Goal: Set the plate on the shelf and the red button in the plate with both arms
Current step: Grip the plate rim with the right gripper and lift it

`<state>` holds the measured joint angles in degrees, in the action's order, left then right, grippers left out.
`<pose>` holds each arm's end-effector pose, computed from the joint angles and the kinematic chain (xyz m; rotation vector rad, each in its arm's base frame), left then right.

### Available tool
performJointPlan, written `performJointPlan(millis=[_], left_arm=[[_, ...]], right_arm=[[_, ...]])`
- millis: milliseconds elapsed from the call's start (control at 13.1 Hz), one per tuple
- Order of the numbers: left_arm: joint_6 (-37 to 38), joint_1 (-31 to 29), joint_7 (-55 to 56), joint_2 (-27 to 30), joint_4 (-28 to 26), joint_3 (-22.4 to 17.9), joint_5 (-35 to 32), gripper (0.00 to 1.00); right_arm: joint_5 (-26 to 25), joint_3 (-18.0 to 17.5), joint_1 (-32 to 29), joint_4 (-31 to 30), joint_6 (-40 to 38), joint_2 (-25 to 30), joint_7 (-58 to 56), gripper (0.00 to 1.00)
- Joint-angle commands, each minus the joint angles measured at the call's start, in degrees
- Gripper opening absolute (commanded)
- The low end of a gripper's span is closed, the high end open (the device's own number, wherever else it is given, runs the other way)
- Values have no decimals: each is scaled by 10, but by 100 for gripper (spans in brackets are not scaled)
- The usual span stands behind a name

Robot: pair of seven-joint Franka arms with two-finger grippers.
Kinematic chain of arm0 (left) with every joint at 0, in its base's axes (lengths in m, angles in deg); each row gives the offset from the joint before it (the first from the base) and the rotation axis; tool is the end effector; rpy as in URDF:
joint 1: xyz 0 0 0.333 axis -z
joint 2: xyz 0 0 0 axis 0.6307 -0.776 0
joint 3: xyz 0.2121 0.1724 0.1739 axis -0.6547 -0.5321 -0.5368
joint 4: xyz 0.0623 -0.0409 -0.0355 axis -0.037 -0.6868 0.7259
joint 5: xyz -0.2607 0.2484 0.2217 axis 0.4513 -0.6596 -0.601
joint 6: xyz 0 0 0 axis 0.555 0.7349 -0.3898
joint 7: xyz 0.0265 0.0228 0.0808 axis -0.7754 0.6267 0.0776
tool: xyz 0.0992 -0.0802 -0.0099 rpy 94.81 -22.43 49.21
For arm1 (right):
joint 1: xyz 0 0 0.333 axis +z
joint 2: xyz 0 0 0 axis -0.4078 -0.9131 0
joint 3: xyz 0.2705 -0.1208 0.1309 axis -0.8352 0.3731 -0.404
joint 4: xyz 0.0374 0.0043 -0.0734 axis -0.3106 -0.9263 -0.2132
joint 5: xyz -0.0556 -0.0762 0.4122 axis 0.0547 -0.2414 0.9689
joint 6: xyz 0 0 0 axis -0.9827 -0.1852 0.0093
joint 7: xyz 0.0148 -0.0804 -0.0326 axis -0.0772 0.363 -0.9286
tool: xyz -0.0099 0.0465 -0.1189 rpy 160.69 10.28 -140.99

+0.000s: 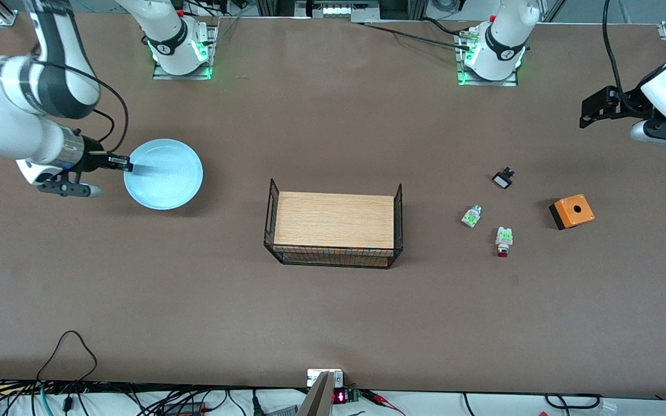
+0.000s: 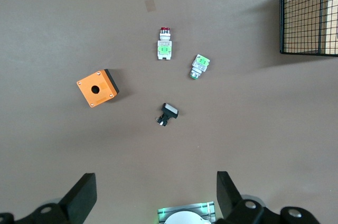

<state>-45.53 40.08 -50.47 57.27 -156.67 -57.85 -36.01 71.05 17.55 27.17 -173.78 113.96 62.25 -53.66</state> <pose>0.5670 -0.0248 0.6065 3.1204 -0.2313 -0.2109 0.5637 0.0066 0.3746 -2.9722 0.2821 0.3493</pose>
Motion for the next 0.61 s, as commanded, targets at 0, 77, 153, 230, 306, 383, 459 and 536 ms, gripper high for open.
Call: performJointPlan(millis=[0,77,153,230,306,383,459,536], left_arm=[[16,-4,-4,6,-1,-1,12,100],[17,-4,-5,5,-2,-1,12,100],[19,-4,-5,6,-5,-1,12,100],[22,-5,-6,7,-5,-2,12,100],[26,-14,-8,9,-4,-1,12,100],[28,-19,-8,10,-1,2,12,100],[28,-19,-8,10,0,3,12,100],[28,-19,-8,10,-1,4,12,100]], right_arm=[[51,-14,8,100,-99,-9,100,0],[65,-34,9,133,-124,-10,159,0],[66,-55,11,157,-140,-10,216,0],[67,-80,14,184,-154,-13,283,0],[68,-99,19,202,-163,-14,336,0],[81,-120,29,215,-167,-14,397,0],[99,-133,38,225,-167,-15,455,0],[110,-143,52,236,-162,-18,513,0]])
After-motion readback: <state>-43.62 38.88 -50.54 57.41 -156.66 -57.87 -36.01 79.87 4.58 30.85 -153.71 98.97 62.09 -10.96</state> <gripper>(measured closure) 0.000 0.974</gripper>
